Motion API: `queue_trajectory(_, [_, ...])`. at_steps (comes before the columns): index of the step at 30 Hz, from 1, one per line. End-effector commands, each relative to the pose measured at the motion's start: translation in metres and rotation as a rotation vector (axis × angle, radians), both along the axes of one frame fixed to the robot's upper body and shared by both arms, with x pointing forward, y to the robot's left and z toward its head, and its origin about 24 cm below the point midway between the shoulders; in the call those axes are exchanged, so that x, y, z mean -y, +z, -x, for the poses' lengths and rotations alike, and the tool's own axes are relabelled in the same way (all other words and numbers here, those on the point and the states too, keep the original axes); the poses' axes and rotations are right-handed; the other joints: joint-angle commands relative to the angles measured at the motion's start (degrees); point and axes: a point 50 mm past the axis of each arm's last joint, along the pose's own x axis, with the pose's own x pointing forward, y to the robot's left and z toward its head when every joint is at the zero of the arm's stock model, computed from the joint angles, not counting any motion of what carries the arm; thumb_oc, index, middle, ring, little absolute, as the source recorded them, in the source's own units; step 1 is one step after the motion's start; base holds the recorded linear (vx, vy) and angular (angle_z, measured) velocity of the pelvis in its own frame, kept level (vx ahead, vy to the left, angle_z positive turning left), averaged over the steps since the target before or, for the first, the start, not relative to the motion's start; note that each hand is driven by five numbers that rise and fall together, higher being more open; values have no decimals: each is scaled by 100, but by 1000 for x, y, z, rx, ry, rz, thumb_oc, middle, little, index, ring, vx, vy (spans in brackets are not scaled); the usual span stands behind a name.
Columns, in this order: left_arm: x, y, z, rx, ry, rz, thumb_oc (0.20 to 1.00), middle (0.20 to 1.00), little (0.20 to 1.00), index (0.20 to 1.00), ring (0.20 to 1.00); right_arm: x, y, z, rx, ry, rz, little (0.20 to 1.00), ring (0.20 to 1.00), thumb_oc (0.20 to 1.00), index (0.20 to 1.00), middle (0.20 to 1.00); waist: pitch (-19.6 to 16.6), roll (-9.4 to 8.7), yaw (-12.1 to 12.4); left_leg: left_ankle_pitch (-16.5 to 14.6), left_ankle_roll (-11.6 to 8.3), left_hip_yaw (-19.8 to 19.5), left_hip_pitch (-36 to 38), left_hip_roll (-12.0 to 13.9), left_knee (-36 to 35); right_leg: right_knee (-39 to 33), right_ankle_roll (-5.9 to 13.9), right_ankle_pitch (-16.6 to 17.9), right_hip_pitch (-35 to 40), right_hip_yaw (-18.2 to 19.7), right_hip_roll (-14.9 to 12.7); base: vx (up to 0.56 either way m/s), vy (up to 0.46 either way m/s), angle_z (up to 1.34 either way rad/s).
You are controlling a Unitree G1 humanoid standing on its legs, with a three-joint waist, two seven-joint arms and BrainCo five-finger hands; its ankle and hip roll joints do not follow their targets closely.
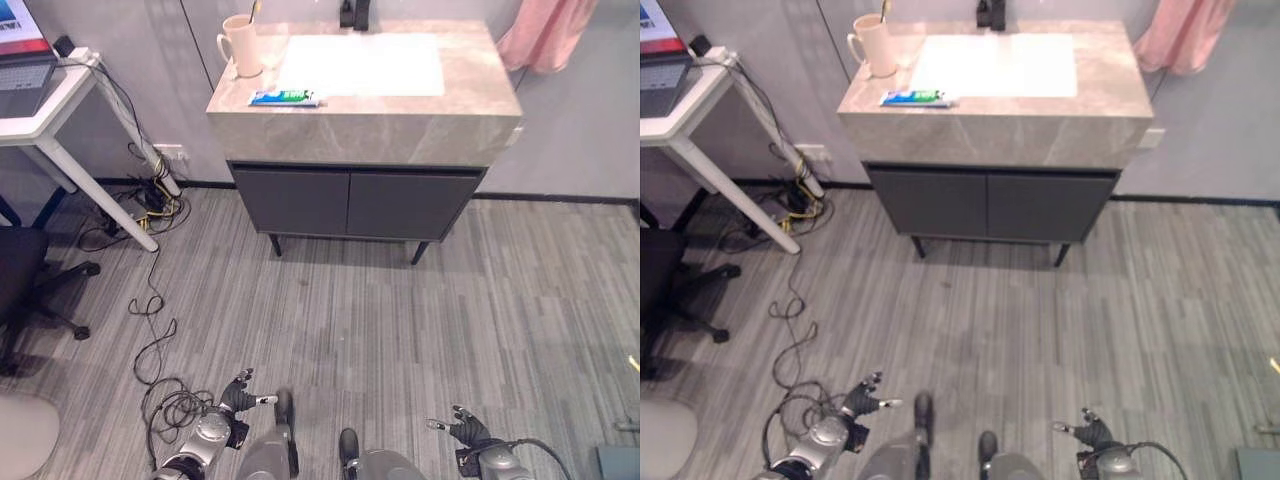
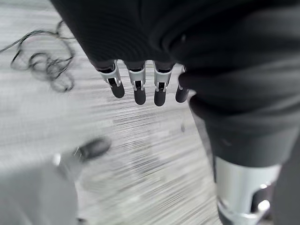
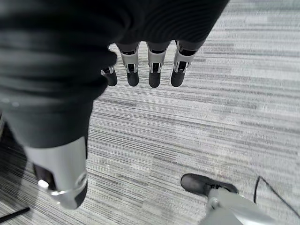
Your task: Put brush and paste in cup on sink, flatten towel.
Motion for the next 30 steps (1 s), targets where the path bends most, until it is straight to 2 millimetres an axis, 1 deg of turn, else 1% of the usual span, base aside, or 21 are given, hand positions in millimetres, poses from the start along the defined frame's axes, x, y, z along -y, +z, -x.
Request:
queue_trajectory(1, [-10, 20, -19, 131, 57, 44, 1000, 1000, 1000, 1000, 1000, 8, 0, 13, -19, 45, 59, 1000, 1000, 1000, 1000, 1000, -567, -192, 53, 455, 301, -39, -187, -285, 621, 743, 716, -582, 288, 405, -364, 458, 253, -68])
queue_trajectory(3, [-10, 24, -21, 153, 54, 55, 1000, 1000, 1000, 1000, 1000, 3, 0, 9, -9, 41, 34, 1000, 1000, 1000, 1000, 1000, -693, -281, 116, 173, 432, 42, -324, -452, 1176, 874, 879, -599, 401, 547, -662, 468, 282, -86])
queue_trajectory(4, [-12, 23, -19, 145, 54, 54, 1000, 1000, 1000, 1000, 1000, 1, -1, 9, -7, 47, 22, 1000, 1000, 1000, 1000, 1000, -753, -321, 134, 6, 510, 101, -329, -537, 1334, 995, 978, -463, 400, 578, -799, 258, 163, -68])
queue_trajectory(5, [-12, 23, -18, 144, 54, 54, 1000, 1000, 1000, 1000, 1000, 0, -1, 9, -7, 47, 22, 1000, 1000, 1000, 1000, 1000, -757, -327, 139, -5, 513, 108, -334, -540, 1346, 996, 981, -468, 399, 583, -806, 205, 126, -50])
queue_trajectory(6, [-13, 23, -18, 144, 52, 51, 1000, 1000, 1000, 1000, 1000, -1, -1, 9, -5, 51, 17, 1000, 1000, 1000, 1000, 1000, -761, -335, 147, -64, 559, 126, -277, -571, 1353, 1191, 1024, -276, 294, 636, -861, 152, 121, -29])
queue_trajectory(8, [-17, 22, -15, 134, 39, 28, 1000, 1000, 1000, 1000, 1000, -5, 1, 3, 19, 62, 1, 1000, 1000, 1000, 1000, 1000, -715, -353, 139, -267, 706, 231, -115, -705, 1371, 1882, 1140, 527, -35, 716, -1038, 223, 208, -17])
queue_trajectory(9, [-17, 23, -14, 134, 28, 23, 1000, 1000, 1000, 1000, 1000, -6, 3, -2, 34, 70, -4, 1000, 1000, 1000, 1000, 1000, -663, -303, 143, -296, 760, 273, 16, -724, 1301, 2209, 1121, 943, -237, 688, -1069, 195, 226, -7])
queue_trajectory(11, [-22, 26, -14, 147, 14, 6, 1000, 1000, 1000, 1000, 1000, -13, 10, -17, 98, 106, -21, 1000, 1000, 1000, 1000, 1000, -459, -168, 79, -345, 849, 329, 322, -724, 1145, 2870, 1083, 1390, -692, 542, -1060, 161, 251, -12])
queue_trajectory(12, [-23, 24, -12, 136, 13, -2, 1000, 1000, 1000, 1000, 1000, -17, 13, -22, 123, 125, -28, 1000, 1000, 1000, 1000, 1000, -408, -126, 62, -395, 880, 369, 424, -733, 1108, 3030, 1085, 1391, -796, 390, -1094, 172, 241, -17])
queue_trajectory(14, [-26, 23, -10, 122, 1, -26, 1000, 1000, 1000, 1000, 1000, -24, 18, -30, 169, 160, -48, 1000, 1000, 1000, 1000, 1000, -293, -25, -109, -464, 919, 259, 729, -770, 940, 3347, 1074, 966, -1366, 477, -629, 232, 194, -30])
queue_trajectory(16, [-31, 20, -8, 105, 15, -47, 1000, 1000, 1000, 1000, 1000, -29, 21, -34, 196, 173, -67, 1000, 1000, 1000, 1000, 1000, -244, -4, -177, -515, 906, 322, 1013, -752, 798, 2967, 1029, 698, -1712, 177, -663, 217, 112, -26])
queue_trajectory(17, [-31, 20, -8, 105, 15, -47, 1000, 1000, 1000, 1000, 1000, -29, 21, -34, 196, 173, -67, 1000, 1000, 1000, 1000, 1000, -238, -5, -181, -515, 906, 319, 1019, -753, 797, 2967, 1029, 697, -1705, 174, -665, 440, 22, 11])
queue_trajectory(18, [-32, 16, -6, 79, 15, -62, 1000, 1000, 1000, 1000, 1000, -31, 26, -39, 233, 185, -83, 1000, 1000, 1000, 1000, 1000, -278, -77, -393, -639, 839, 174, 1302, -888, 639, 1762, 1099, 691, -1982, 505, -461, 460, -30, 14])
queue_trajectory(19, [-31, 15, -7, 78, 14, -66, 1000, 1000, 1000, 1000, 1000, -31, 27, -39, 236, 187, -85, 1000, 1000, 1000, 1000, 1000, -264, -124, -435, -695, 820, 147, 1428, -927, 602, 1333, 1156, 818, -1953, 609, -469, 464, -28, 14])
queue_trajectory(20, [-31, 15, -7, 78, 14, -66, 1000, 1000, 1000, 1000, 1000, -31, 27, -39, 236, 187, -85, 1000, 1000, 1000, 1000, 1000, -246, -114, -438, -704, 819, 141, 1453, -918, 599, 1311, 1156, 822, -1917, 600, -462, 365, -76, 37])
queue_trajectory(21, [-29, 15, -10, 80, 10, -69, 1000, 1000, 1000, 1000, 1000, -32, 31, -42, 252, 211, -80, 1000, 1000, 1000, 1000, 1000, -266, -183, -505, -809, 771, 110, 1647, -949, 507, 716, 1255, 1161, -2150, 581, -591, 358, -87, 39])
queue_trajectory(22, [-29, 14, -9, 75, 12, -73, 1000, 1000, 1000, 1000, 1000, -30, 31, -42, 249, 214, -71, 1000, 1000, 1000, 1000, 1000, -261, -209, -535, -868, 762, 73, 1753, -967, 479, 543, 1280, 1281, -2216, 489, -634, 358, -88, 31])
queue_trajectory(24, [-28, 14, -9, 74, 7, -73, 1000, 1000, 1000, 1000, 1000, -28, 32, -42, 249, 220, -62, 1000, 1000, 1000, 1000, 1000, -262, -227, -558, -938, 748, 15, 1880, -956, 447, 407, 1290, 1351, -2225, 329, -657, 235, -74, 18])
queue_trajectory(26, [-25, 12, -8, 61, -30, -82, 1000, 1000, 1000, 1000, 1000, -24, 30, -38, 234, 220, -49, 1000, 1000, 1000, 1000, 1000, -341, -295, -604, -1015, 680, -139, 2045, -943, 432, 402, 1239, 1354, -1985, 534, -566, 398, -160, 29])
queue_trajectory(27, [-25, 9, -5, 44, -19, -79, 1000, 1000, 1000, 1000, 1000, -20, 31, -38, 229, 224, -35, 1000, 1000, 1000, 1000, 1000, -471, -301, -580, -1043, 606, -253, 2113, -864, 629, 510, 1121, 1276, -1842, 651, -401, 356, -153, 35])
queue_trajectory(30, [-25, 8, -3, 36, 3, -69, 1000, 1000, 1000, 1000, 1000, -20, 32, -39, 237, 232, -32, 1000, 1000, 1000, 1000, 1000, -503, -298, -578, -1059, 577, -297, 2149, -831, 723, 600, 1071, 1215, -1809, 559, -359, 291, -153, 43])
